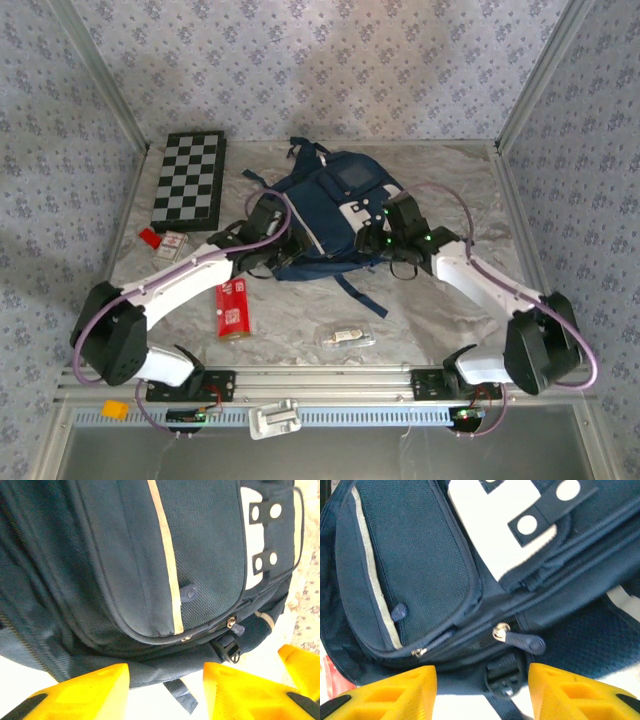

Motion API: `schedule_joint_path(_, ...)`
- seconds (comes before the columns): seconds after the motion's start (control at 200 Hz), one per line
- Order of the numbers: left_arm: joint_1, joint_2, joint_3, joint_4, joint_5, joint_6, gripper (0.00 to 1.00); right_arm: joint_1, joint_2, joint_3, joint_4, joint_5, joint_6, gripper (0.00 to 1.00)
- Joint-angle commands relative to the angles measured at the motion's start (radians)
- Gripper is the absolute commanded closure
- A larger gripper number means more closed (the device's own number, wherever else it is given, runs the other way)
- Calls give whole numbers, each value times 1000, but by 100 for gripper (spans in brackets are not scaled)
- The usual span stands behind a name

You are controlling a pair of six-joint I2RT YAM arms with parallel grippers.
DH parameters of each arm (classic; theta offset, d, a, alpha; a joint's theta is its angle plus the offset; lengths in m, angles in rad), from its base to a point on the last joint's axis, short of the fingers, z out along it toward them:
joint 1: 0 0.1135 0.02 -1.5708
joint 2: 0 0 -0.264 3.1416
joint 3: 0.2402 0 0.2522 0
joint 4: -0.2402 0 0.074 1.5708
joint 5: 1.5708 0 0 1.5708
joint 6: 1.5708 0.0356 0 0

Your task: Pack the student bag

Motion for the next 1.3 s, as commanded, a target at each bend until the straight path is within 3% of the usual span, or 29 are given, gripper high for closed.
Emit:
schedule_joint_path(0.0,-35,36,24,23,-26,8,58,-9,89,87,-5,-62,-23,47)
schedule_joint_path(0.285,-52,77,24,21,-17,14,60,-42,333,290,-35,-159,-122,50)
schedule_joint_path(0.465,-58,53,-15,56,4,27,59,-44,446,385,-85,-153,-174,52)
schedule_joint_path(0.55,-58,56,-21,31,4,33,59,-41,477,406,-91,-160,-187,56)
schedule_joint_path(0.845,-35,64,-73,30,-11,38,59,-34,492,429,-166,-86,-245,55)
schedule_joint_path(1.069,-13,75,-113,47,-20,22,60,-16,512,428,-154,-165,-235,71)
schedule_joint_path(1.169,-2,78,-124,36,-27,25,60,-20,505,433,-143,-192,-220,85)
schedule_joint_path(1.294,28,70,-155,42,-35,31,60,-37,460,420,-85,-248,-176,94)
